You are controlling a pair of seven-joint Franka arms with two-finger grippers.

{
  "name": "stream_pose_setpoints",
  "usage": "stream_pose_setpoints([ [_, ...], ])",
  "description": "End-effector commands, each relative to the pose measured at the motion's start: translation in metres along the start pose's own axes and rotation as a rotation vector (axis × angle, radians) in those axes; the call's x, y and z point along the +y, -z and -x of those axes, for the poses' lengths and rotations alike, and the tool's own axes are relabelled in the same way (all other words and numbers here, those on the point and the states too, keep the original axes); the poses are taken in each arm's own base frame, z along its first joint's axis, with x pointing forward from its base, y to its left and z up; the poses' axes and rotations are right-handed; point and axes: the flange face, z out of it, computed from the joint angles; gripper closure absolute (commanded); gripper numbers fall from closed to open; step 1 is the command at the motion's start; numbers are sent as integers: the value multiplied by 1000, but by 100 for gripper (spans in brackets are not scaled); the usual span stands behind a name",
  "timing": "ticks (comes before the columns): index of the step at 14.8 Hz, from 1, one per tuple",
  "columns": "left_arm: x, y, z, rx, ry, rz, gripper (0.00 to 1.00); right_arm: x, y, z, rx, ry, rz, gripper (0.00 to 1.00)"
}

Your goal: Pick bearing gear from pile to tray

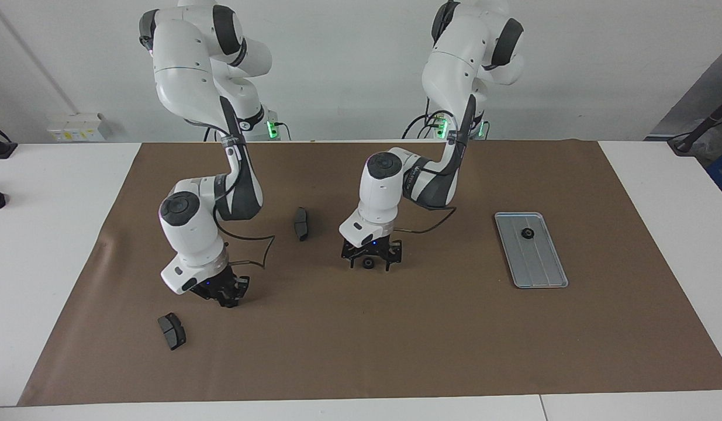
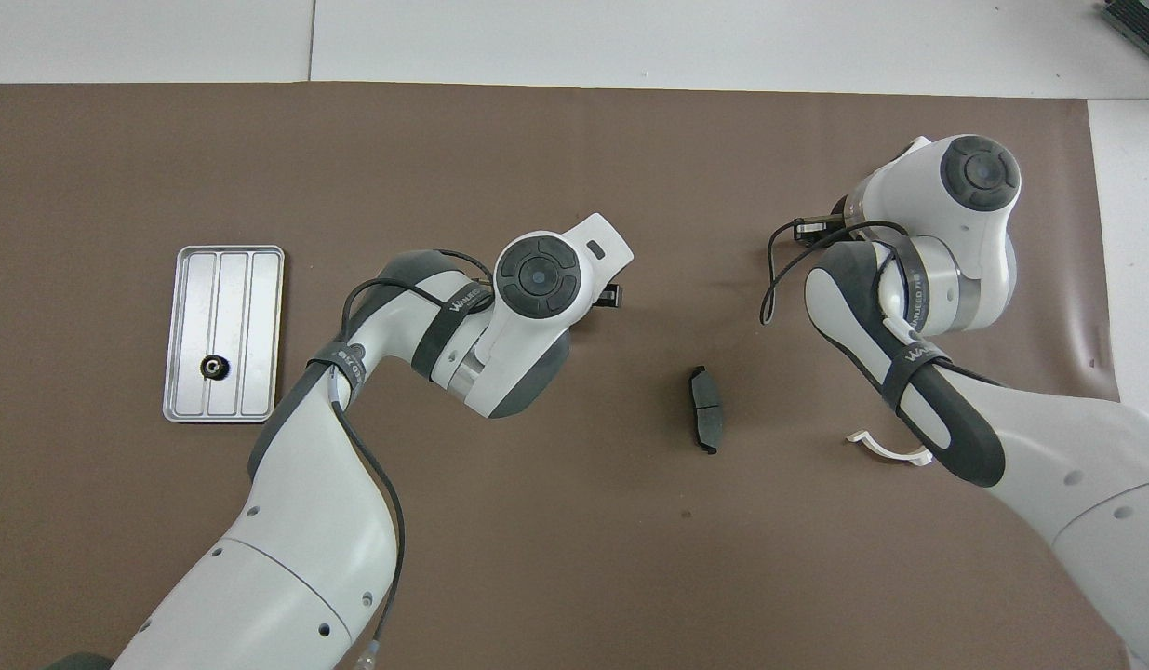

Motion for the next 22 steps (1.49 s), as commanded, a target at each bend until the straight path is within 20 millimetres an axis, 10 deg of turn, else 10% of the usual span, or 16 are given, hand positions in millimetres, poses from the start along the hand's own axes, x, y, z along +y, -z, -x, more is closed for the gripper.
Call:
stream_pose_setpoints([
  [1, -2, -2, 4, 8, 12, -22, 4, -5, -10, 11, -37, -39, -58, 100],
  [4, -4, -5, 10, -21, 11, -39, 14, -5, 6, 6, -31, -38, -59, 100],
  [10, 2, -5, 19, -54, 20, -60, 27, -4, 103, 0, 39, -97, -58, 100],
  [14, -2, 1, 14, -37, 68, -52, 98, -19, 146, 10, 15, -129, -63, 100],
  [17, -19, 24, 1, -18, 101, -53, 100, -27, 148, 9, 25, -154, -67, 100],
  [22, -106, 54, -15, -39, 184, -95, 100, -128, 151, 20, 40, -215, -107, 100],
])
